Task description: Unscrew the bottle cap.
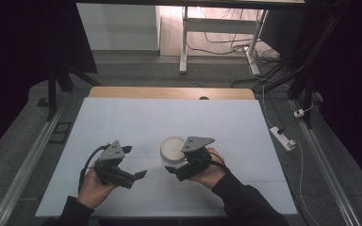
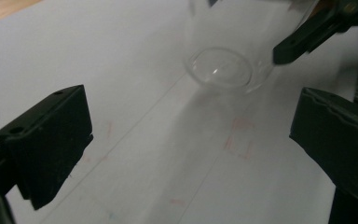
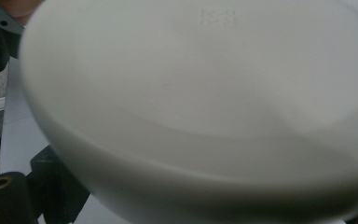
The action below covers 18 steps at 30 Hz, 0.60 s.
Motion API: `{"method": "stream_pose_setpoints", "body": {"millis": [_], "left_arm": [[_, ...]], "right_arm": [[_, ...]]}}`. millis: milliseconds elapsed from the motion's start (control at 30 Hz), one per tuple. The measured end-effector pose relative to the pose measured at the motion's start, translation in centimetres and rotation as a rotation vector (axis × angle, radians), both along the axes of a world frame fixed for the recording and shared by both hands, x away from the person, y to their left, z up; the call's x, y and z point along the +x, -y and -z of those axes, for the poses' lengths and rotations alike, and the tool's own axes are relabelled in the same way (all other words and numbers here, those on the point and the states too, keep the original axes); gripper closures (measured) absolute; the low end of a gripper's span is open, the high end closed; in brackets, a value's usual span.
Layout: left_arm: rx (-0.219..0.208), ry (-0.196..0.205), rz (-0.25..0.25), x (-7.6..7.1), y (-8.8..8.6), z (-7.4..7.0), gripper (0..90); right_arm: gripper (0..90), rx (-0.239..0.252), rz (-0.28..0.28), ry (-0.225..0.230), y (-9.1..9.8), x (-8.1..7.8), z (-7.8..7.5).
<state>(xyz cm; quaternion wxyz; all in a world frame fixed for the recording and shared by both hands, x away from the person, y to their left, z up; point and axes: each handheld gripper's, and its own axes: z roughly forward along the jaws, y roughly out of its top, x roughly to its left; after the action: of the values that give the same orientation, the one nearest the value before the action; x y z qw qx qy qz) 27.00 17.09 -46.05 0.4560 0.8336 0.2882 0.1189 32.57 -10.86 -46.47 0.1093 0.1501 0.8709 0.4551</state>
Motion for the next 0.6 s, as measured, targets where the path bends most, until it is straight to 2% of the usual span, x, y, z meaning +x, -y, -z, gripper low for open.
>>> {"method": "stream_pose_setpoints", "body": {"millis": [367, 400, 433, 500, 600], "left_arm": [[0.002, 0.02, 0.138, 2.4, 3.2, -1.5, 0.0], [0.002, 0.02, 0.138, 2.4, 3.2, -1.5, 0.0], [-0.012, 0.019, 0.163, 2.8, 3.5, -1.7, 0.0], [-0.012, 0.021, 0.173, 3.0, 3.7, -1.9, 0.0], [-0.007, 0.027, 0.219, 3.5, 4.4, -2.2, 0.0]], "right_arm": [[6.7, -0.002, -0.017, -0.005, -0.2, -0.1, 0.2], [6.7, -0.002, -0.017, -0.005, -0.2, -0.1, 0.2], [6.7, -0.002, -0.022, -0.006, -0.2, -0.2, 0.2], [6.7, -0.004, -0.026, -0.01, -0.3, -0.2, 0.3], [6.7, -0.005, -0.036, -0.013, -0.4, -0.3, 0.4]]}}
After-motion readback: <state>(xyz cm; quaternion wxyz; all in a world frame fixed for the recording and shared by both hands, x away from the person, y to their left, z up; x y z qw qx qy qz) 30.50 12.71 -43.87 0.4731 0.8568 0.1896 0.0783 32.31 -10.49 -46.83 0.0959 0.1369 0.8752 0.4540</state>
